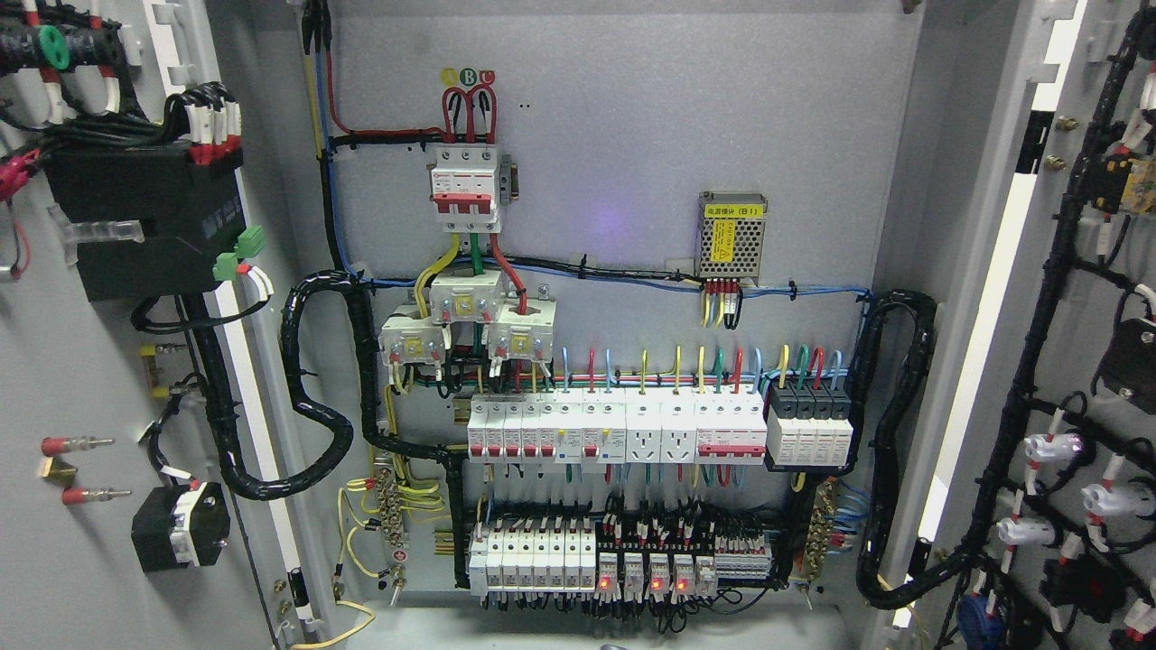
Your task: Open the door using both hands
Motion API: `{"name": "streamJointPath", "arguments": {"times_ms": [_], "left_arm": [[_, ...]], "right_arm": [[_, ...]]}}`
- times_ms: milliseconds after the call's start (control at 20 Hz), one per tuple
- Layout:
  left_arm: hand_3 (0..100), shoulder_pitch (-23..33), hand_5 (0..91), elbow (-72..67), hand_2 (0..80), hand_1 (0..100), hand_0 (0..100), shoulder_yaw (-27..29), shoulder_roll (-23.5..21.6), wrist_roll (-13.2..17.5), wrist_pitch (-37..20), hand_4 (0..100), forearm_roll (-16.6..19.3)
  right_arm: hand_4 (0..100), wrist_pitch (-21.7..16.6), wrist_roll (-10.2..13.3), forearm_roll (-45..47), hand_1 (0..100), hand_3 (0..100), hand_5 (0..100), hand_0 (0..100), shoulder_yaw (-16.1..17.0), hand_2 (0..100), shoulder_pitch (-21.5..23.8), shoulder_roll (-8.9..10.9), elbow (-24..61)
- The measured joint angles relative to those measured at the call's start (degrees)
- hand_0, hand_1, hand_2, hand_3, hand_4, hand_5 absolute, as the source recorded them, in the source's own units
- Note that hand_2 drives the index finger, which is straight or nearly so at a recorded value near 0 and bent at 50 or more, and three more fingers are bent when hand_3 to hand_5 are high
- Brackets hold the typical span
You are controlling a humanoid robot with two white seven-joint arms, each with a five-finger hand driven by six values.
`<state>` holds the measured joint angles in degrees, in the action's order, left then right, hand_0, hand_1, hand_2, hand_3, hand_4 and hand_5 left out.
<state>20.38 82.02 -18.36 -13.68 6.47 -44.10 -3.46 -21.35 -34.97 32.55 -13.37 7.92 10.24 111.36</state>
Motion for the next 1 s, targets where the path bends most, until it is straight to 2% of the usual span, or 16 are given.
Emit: {"name": "streamJointPath", "arguments": {"times_ms": [100,200,351,451,701,1002], "left_arm": [[0,-0.89,0.0,3.14,0.0,0,0,0.63,-0.58,-0.14,-0.04,0,-0.1],[0,-1.88,0.0,6.32,0.0,0,0,1.31,-1.07,-0.3,-0.05,0,-0.28],[0,-3.37,0.0,10.96,0.0,0,0,2.22,-1.69,-0.35,-0.06,0,-0.49],[0,-4.1,0.0,13.7,0.0,0,0,2.8,-2.01,-0.37,-0.06,0,-0.57],[0,-5.43,0.0,19.48,0.0,0,0,4.91,-2.25,-0.37,-0.07,0,-1.09],[0,-5.56,0.0,24.99,0.0,0,0,8.38,-1.82,-0.37,-0.08,0,-2.72]], "right_arm": [[0,-5.76,1.36,1.31,0,0,0,0,2.22,0,2.33,1.05,1.45],[0,-9.17,3.79,3.34,0,0,0,0,4.23,0,3.97,1.95,2.61],[0,-11.26,7.78,6.21,0,0,0,0,7.36,0,5.72,3.09,3.99],[0,-11.88,9.48,7.5,0,0,0,0,9.36,0,6.47,3.81,4.74],[0,-12.17,10.8,9.28,0,0,0,0,14.37,0,7.69,5.35,5.76],[0,-12.18,11.05,10.07,0,0,0,0,19.48,0,8.46,6.81,5.48]]}}
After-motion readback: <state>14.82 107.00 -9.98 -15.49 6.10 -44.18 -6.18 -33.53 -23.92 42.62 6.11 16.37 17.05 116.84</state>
